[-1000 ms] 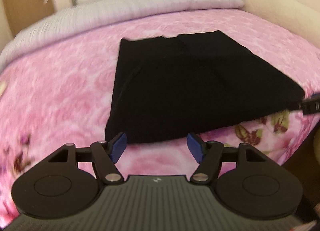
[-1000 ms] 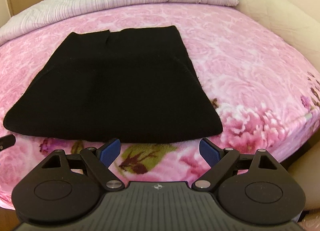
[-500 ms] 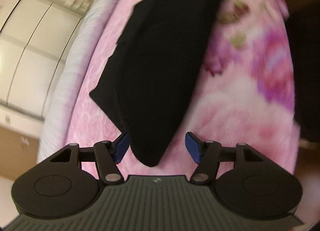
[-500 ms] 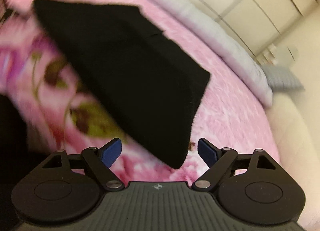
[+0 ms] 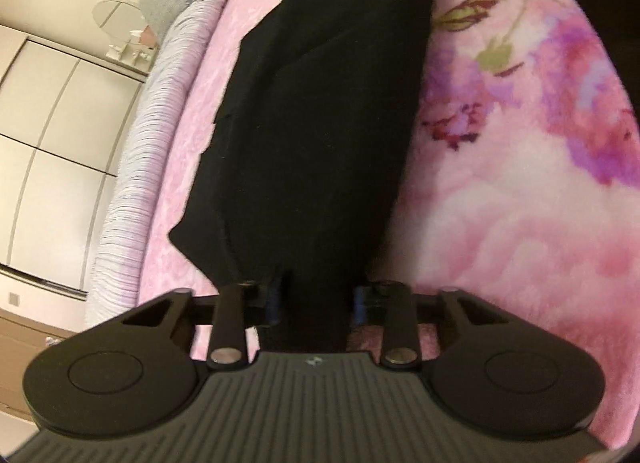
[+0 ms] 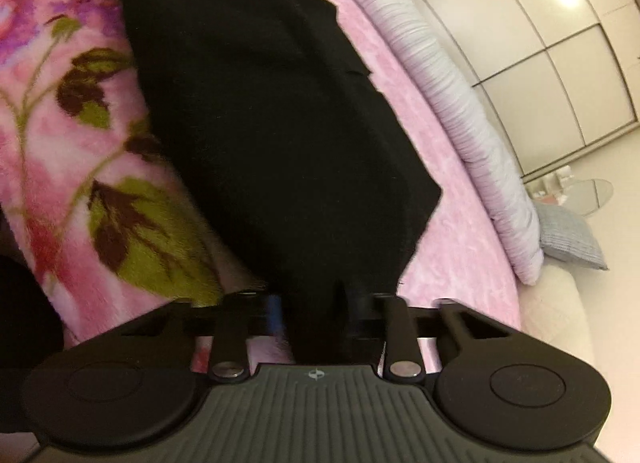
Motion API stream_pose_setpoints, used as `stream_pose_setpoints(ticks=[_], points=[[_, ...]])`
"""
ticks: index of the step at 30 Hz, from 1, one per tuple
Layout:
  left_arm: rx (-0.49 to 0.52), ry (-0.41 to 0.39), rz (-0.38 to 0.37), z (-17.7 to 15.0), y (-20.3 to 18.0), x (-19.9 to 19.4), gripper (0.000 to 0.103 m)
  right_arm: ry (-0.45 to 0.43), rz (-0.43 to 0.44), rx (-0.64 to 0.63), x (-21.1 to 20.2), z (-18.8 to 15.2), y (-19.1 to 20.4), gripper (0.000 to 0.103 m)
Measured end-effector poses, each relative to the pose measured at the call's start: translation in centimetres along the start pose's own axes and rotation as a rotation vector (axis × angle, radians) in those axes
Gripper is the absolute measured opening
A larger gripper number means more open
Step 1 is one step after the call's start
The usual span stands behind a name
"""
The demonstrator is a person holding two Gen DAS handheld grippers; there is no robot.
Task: Fold clothes
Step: 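Grasp the folded garment's edges with both grippers, then lift the garment with both grippers and fold it over onto itself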
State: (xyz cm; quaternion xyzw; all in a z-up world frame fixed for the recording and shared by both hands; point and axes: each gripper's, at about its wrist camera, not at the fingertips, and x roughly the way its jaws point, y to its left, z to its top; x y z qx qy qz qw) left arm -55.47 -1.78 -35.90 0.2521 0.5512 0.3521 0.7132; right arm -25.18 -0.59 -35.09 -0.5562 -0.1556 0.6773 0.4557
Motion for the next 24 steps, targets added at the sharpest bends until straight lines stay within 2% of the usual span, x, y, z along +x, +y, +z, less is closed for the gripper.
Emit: stream_pose_setpoints(ticks=[2, 8, 12, 16, 19, 23, 24], points=[[0.000, 0.003, -0.016, -0.1, 0.2, -0.1, 0.012, 0.001, 0.007, -0.010, -0.2, 0.0, 0.0, 0.012], [-0.071, -0.002, -0.071, -0.4, 1.2, -2.1, 0.008, -0.013, 0.035, 0.018, -2.4, -0.4, -1.5, 0.008], [-0.149, -0.010, -0.101, -1.1, 1.1, -5.9, 0.007, -0.034, 0.067, 0.068, -5.1, -0.5, -2.5, 0.008], [-0.216, -0.011, -0.124, -2.0, -0.9, -11.0, 0.006, -0.037, 0.117, 0.066, -9.2, -1.3, -1.0, 0.008], [-0.267, -0.001, -0.156, -2.9, -2.8, -13.8, 0.000, -0.034, 0.154, 0.066, -11.7, -2.1, 0.5, 0.008], [-0.193, 0.034, -0.086, -3.8, -5.3, -14.3, 0.000, -0.030, 0.118, 0.110, -13.2, -2.7, 2.5, 0.008], [-0.171, 0.034, -0.070, -3.9, -5.7, -14.2, 0.003, -0.026, 0.106, 0.116, -13.2, -2.7, 2.8, 0.008]])
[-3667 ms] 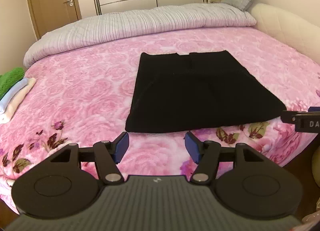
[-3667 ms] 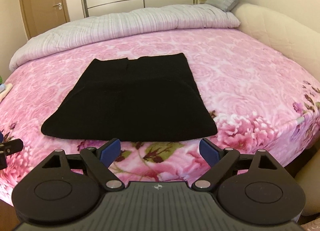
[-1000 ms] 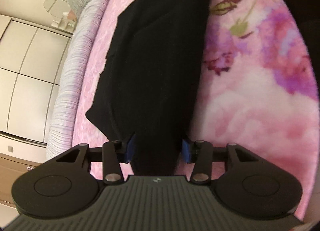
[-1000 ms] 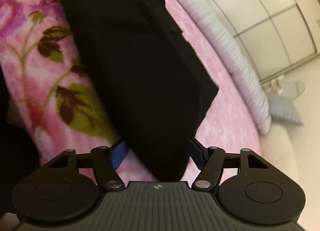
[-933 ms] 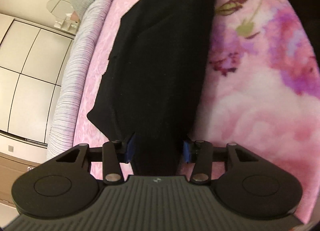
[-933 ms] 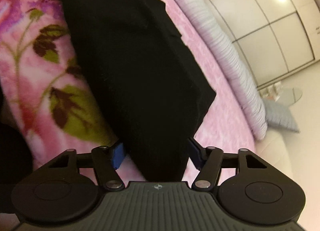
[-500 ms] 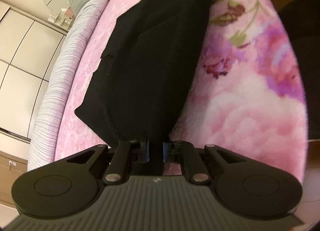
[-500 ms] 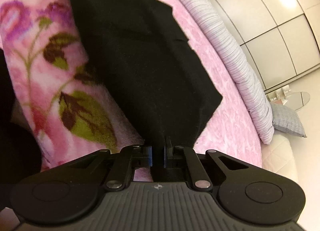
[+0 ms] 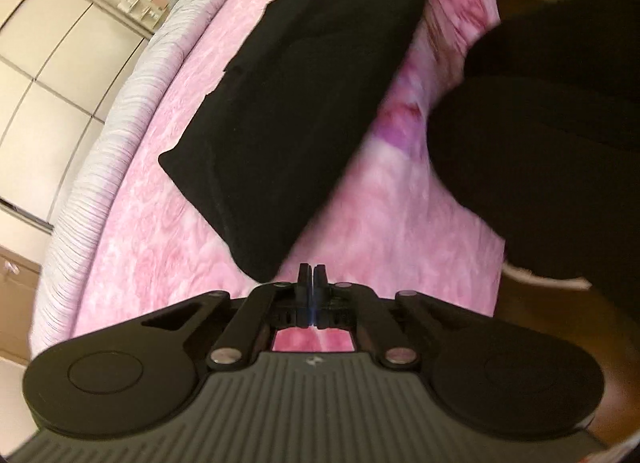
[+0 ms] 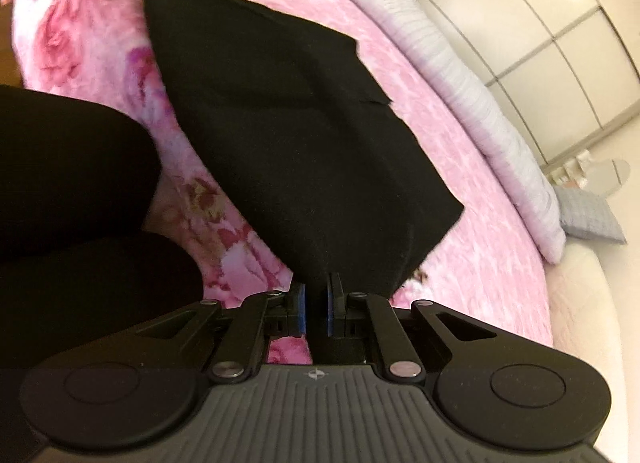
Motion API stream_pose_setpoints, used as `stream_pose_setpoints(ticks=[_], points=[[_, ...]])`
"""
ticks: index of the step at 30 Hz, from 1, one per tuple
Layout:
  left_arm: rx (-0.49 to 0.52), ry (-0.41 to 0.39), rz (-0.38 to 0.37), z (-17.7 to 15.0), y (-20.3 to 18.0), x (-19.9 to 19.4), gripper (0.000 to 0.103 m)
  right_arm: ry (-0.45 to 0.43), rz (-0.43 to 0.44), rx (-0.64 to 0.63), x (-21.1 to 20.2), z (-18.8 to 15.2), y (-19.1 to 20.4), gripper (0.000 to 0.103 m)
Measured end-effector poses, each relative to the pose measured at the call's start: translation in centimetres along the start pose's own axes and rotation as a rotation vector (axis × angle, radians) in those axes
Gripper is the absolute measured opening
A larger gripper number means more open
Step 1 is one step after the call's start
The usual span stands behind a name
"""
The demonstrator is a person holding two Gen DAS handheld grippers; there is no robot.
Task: Fold clothes
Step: 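Lift the garment with both grippers and fold it over onto itself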
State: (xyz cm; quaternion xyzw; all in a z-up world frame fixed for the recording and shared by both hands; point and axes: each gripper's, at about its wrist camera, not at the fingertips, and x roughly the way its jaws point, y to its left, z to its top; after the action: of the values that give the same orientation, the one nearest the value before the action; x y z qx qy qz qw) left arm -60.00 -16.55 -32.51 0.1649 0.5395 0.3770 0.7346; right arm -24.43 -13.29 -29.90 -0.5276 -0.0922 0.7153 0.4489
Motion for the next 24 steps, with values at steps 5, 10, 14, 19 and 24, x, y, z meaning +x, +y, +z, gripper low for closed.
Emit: stream_pose_setpoints(ticks=[5, 10, 14, 19, 24], points=[[0.114, -0.012, 0.104, 0.0, -0.3, 0.8, 0.012, 0.017, -0.046, 0.007, 0.5, 0.1, 0.8, 0.009], [0.268, -0.028, 0.132, 0.1, -0.5, 2.5, 0.033, 0.037, -0.069, -0.014, 0.8, -0.4, 1.7, 0.023], [0.431, -0.030, 0.119, -0.2, -1.1, 4.3, 0.036, 0.044, -0.073, -0.019, 1.5, -0.7, 2.0, 0.032], [0.455, -0.070, 0.105, 0.4, 0.4, 6.0, 0.019, 0.039, -0.115, -0.106, 2.7, -1.0, 3.2, 0.022], [0.344, -0.089, 0.017, 0.9, 2.9, 6.0, 0.013, -0.003, -0.083, -0.105, 1.6, -0.8, 2.0, 0.008]])
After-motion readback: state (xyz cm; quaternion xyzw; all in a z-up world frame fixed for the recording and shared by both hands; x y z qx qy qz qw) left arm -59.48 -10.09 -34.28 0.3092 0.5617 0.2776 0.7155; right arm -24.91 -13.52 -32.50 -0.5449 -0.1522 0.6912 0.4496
